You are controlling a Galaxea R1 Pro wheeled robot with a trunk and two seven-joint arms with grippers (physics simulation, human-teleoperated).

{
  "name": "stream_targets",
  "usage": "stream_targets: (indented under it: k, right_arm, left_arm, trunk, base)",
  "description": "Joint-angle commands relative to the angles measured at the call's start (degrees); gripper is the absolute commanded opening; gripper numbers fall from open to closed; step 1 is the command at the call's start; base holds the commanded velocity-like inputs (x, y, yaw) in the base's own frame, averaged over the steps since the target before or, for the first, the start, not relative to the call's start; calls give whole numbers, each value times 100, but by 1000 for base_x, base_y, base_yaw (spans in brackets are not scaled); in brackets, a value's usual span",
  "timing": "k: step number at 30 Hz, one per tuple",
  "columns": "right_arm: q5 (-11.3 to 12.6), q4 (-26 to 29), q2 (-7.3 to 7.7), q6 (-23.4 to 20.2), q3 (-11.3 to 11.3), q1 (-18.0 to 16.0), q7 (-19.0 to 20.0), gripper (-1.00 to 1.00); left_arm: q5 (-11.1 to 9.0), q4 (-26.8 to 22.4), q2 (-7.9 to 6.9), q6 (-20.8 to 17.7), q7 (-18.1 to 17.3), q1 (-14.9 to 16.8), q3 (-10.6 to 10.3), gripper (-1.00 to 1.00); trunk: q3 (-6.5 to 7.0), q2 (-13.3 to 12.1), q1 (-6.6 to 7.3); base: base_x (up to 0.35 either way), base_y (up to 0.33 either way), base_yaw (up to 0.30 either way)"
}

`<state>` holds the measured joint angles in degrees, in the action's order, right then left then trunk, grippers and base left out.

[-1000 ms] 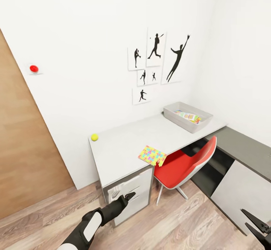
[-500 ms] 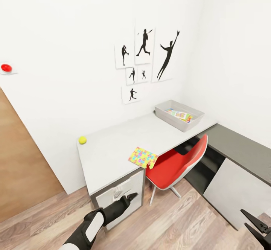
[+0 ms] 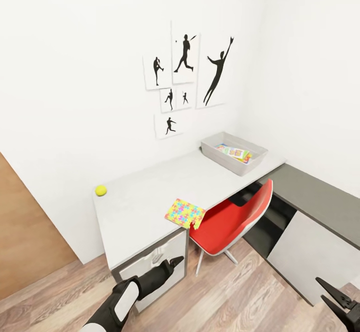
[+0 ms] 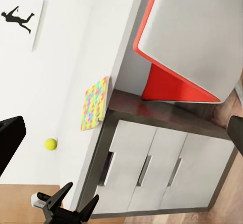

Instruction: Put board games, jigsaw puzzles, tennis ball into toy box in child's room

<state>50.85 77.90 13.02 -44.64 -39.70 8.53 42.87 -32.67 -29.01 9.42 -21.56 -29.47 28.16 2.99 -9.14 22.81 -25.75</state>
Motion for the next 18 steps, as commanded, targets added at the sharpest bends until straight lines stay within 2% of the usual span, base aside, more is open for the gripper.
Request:
stream_targets:
  k: [1, 7, 12, 18]
  right_arm:
    - [22, 4, 4, -30, 13, 0, -3, 100]
    - [22, 6, 0, -24, 45, 0, -6, 100]
    - [22, 6, -9, -12, 50, 0, -14, 100]
    - [14, 10, -21, -10, 57, 0, -17, 100]
  left_arm:
    - [-28, 0, 6, -52, -8, 5, 29, 100]
    - [-25, 0, 9, -51, 13, 5, 26, 100]
    - [-28, 8, 12, -43, 27, 6, 27, 100]
    - [-22, 9, 18, -49, 36, 6, 26, 100]
  trunk:
    - [-11, 11, -4]
    - [-11, 11, -4]
    - [-11, 11, -4]
    - [-11, 11, -4]
  base:
    - [14, -4, 3]
    - [36, -8, 53]
    - [158, -126, 74]
    - [43, -43, 62]
